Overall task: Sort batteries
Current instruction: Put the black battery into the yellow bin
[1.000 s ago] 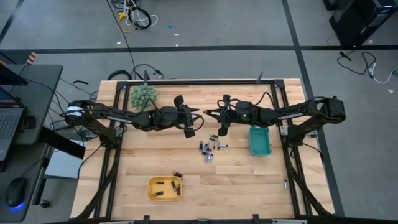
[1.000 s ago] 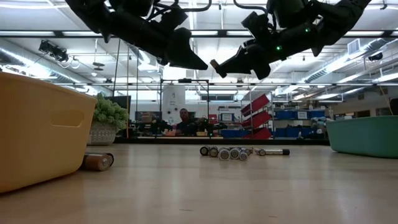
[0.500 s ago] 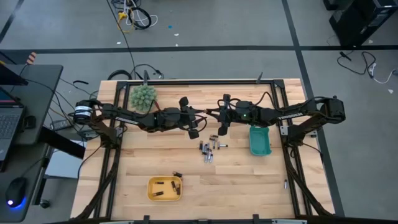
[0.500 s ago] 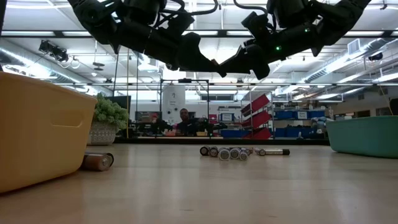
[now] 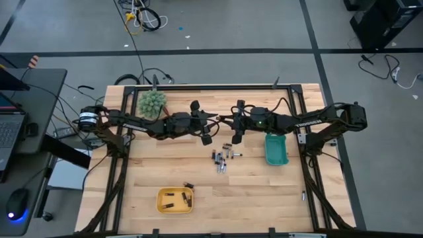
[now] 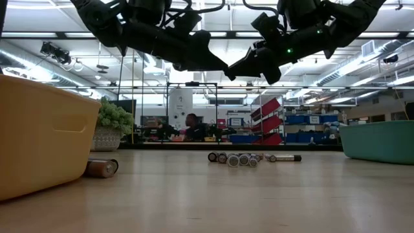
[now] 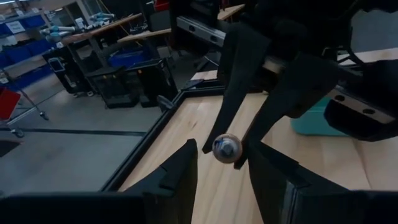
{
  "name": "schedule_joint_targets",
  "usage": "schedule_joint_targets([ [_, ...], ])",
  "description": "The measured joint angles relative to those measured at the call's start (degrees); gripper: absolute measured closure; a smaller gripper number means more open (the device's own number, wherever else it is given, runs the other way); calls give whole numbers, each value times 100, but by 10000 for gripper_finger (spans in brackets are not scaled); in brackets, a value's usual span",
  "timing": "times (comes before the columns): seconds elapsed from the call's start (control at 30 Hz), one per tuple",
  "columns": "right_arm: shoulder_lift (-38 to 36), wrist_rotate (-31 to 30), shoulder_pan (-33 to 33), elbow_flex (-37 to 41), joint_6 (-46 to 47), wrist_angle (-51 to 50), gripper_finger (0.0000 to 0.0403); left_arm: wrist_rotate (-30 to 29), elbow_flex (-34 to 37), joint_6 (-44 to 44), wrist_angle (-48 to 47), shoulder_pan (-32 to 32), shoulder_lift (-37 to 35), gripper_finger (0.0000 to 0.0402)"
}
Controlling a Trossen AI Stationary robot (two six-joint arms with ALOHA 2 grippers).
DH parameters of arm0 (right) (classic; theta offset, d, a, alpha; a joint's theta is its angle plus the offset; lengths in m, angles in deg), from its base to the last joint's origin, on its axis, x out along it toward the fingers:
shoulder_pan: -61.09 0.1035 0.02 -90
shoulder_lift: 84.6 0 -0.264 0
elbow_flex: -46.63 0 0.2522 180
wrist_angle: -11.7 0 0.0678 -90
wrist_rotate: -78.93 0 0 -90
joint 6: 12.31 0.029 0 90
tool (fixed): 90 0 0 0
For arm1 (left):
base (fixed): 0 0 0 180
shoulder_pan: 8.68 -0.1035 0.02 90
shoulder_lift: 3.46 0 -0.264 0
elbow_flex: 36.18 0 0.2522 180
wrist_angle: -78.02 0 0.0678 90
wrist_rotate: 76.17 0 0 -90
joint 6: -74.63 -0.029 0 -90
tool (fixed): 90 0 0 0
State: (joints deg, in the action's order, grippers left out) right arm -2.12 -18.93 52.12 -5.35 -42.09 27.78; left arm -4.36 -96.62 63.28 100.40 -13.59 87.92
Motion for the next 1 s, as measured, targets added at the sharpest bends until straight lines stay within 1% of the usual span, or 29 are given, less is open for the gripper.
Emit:
schedule_joint_targets([
  [0.1, 0, 0, 2, 0, 4, -6, 378, 2, 0, -4, 33, 2, 0, 272],
  [0.17, 0, 0, 2, -2, 2, 4, 378, -52, 0, -4, 15, 2, 0, 284],
  [0.23, 0, -15, 0, -2, 1, 25, 378, -207, 0, 0, 26, 3, 0, 306],
  [0.3, 0, -28, -19, -2, 15, 37, 377, -352, 0, 0, 34, 11, 0, 338],
  [0.37, -2, -38, -42, -2, 18, 36, 367, -389, 0, 6, 33, 6, 0, 374],
  [0.43, -9, -66, -71, -7, 33, 42, 360, -449, 9, 37, 5, 3, 1, 393],
  [0.53, -9, -61, -74, -7, 37, 36, 360, -448, 9, 91, 10, 6, 2, 395],
  [0.63, -9, -50, -72, -7, 107, 22, 369, -448, 9, 112, 6, 4, 2, 400],
  [0.73, -9, -46, -70, -7, 121, 13, 376, -388, 9, 161, 6, 4, 1, 396],
  [0.83, -9, -25, -68, -7, 118, -9, 377, -201, 9, 141, -48, 0, 0, 382],
  [0.9, -9, 7, -65, -2, 116, -48, 376, -48, 9, 114, -132, -4, 0, 365],
  [1.0, -7, 46, -48, -2, 106, -50, 377, -137, 4, 104, -154, -2, -2, 332],
])
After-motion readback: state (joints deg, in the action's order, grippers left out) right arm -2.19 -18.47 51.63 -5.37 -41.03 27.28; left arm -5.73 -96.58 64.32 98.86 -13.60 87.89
